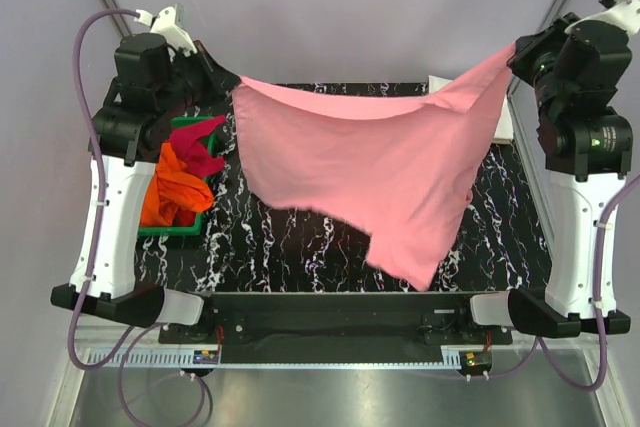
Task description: Fold and stack the t-shirts
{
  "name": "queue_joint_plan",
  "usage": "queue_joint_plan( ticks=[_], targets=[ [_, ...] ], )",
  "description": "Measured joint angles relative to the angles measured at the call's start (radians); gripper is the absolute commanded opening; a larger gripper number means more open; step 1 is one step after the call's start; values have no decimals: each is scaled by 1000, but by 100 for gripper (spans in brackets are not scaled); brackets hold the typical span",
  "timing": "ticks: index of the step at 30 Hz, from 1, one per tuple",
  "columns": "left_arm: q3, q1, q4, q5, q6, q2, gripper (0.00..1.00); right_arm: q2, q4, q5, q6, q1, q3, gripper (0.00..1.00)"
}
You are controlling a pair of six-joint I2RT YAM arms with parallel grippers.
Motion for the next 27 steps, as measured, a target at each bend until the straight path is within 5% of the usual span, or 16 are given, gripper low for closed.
queue_joint_plan(
  ticks=[11, 27],
  targets=[
    [-4, 22, 3, 105, -16, -40, 0, -130, 24, 92, -68, 0, 23, 0],
    [-126, 22, 97, 251, -109, -489, 0, -511, -6, 152, -69, 0, 73, 0]
  ],
)
